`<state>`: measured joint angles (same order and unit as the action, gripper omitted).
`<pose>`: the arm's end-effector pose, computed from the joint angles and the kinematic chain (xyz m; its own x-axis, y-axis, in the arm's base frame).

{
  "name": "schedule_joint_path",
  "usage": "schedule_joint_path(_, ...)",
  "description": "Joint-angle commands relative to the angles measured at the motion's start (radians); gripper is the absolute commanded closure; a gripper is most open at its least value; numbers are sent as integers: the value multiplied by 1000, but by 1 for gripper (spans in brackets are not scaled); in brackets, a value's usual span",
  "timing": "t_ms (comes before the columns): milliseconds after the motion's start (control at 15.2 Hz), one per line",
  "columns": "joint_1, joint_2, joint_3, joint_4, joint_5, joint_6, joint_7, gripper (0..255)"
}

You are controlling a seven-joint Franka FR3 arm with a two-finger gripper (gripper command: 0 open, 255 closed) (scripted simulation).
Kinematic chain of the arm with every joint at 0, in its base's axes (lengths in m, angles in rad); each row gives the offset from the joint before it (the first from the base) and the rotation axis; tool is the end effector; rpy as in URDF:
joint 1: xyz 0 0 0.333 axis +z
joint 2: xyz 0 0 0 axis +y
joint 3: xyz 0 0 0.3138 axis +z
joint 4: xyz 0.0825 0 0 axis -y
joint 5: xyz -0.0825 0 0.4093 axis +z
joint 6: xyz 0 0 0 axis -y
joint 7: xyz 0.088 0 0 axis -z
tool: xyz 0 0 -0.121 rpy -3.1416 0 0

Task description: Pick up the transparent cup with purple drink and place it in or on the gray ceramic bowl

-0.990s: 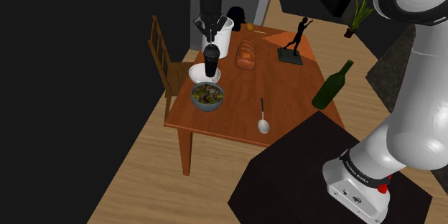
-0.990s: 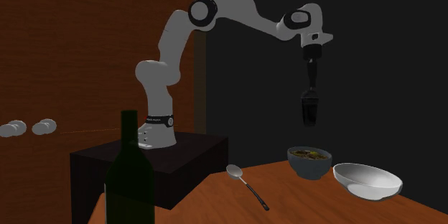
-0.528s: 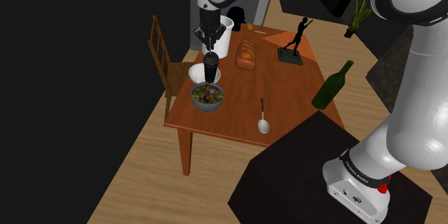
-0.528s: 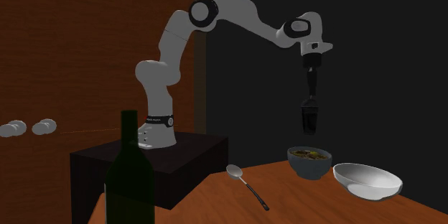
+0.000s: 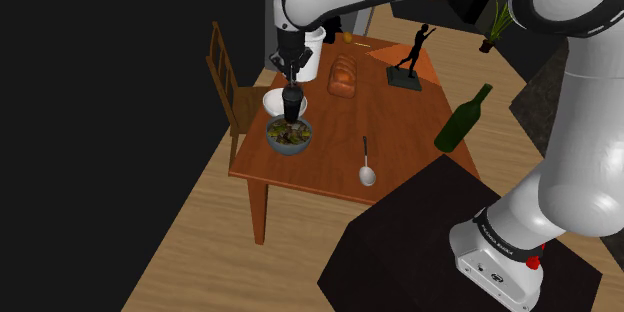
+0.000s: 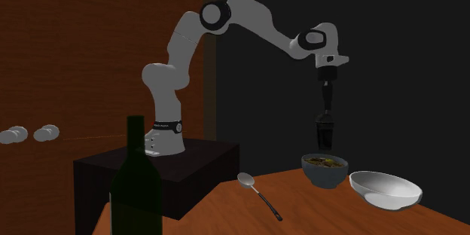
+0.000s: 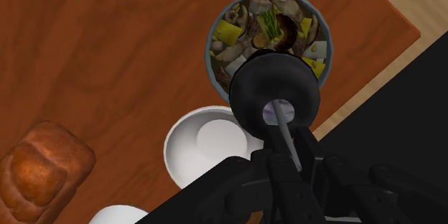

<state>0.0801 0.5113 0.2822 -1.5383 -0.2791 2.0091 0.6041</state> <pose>0.6799 0.2092 0.3383 0.9875 -0.1505 0.0464 -0.1547 -0.9823 0.1057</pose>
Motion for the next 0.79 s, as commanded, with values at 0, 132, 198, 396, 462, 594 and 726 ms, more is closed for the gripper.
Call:
schedule_joint_path(0, 0, 7, -2, -17, -5, 25, 6, 255)
schedule_joint_path(132, 1, 18, -4, -28, -9, 46, 11, 255)
schedule_joint_path(198, 2, 23, -6, -33, -12, 56, 13, 255)
schedule_joint_path(396, 2, 32, -8, -41, -16, 72, 17, 255)
schedule_joint_path(462, 2, 32, -8, -41, -16, 72, 17, 255)
schedule_joint_path(594, 2, 32, -8, -41, -16, 72, 17, 255)
schedule_joint_path(726, 2, 32, -8, -41, -16, 72, 17, 255)
